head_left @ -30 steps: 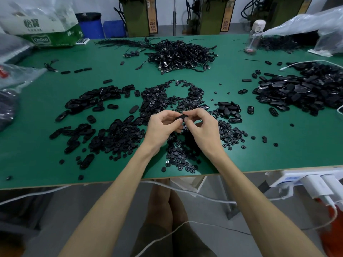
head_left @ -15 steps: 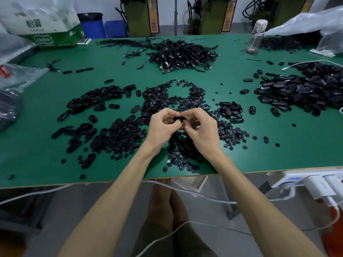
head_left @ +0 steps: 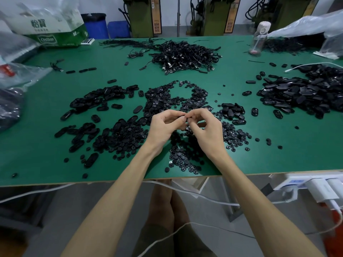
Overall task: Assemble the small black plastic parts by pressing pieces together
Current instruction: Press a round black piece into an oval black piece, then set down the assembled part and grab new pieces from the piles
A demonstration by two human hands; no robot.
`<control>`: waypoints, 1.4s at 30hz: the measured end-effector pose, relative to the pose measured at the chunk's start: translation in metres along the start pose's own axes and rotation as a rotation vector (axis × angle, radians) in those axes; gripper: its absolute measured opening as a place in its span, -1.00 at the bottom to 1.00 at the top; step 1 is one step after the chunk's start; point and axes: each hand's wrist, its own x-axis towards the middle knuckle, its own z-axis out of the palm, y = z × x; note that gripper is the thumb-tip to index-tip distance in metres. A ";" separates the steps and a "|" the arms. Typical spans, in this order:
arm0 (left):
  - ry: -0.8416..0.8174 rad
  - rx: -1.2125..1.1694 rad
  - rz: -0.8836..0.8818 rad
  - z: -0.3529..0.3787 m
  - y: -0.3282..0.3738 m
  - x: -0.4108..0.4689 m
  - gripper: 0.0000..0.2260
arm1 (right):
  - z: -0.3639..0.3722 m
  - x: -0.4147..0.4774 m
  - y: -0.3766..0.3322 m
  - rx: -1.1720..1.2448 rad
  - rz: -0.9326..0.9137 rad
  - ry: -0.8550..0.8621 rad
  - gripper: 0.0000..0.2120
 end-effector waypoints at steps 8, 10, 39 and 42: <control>0.008 0.051 0.015 0.001 -0.001 0.000 -0.87 | 0.001 0.001 0.001 0.013 0.027 -0.022 -0.85; 0.000 0.055 0.017 0.000 -0.001 0.000 -0.87 | 0.001 0.001 0.001 0.012 0.025 -0.021 -0.85; 0.126 0.412 0.217 0.012 -0.003 0.004 -0.85 | -0.001 0.005 0.012 0.427 0.506 0.233 -0.22; 0.105 0.501 0.241 0.009 -0.002 0.007 -0.84 | 0.002 0.005 0.013 0.317 0.464 0.169 -0.29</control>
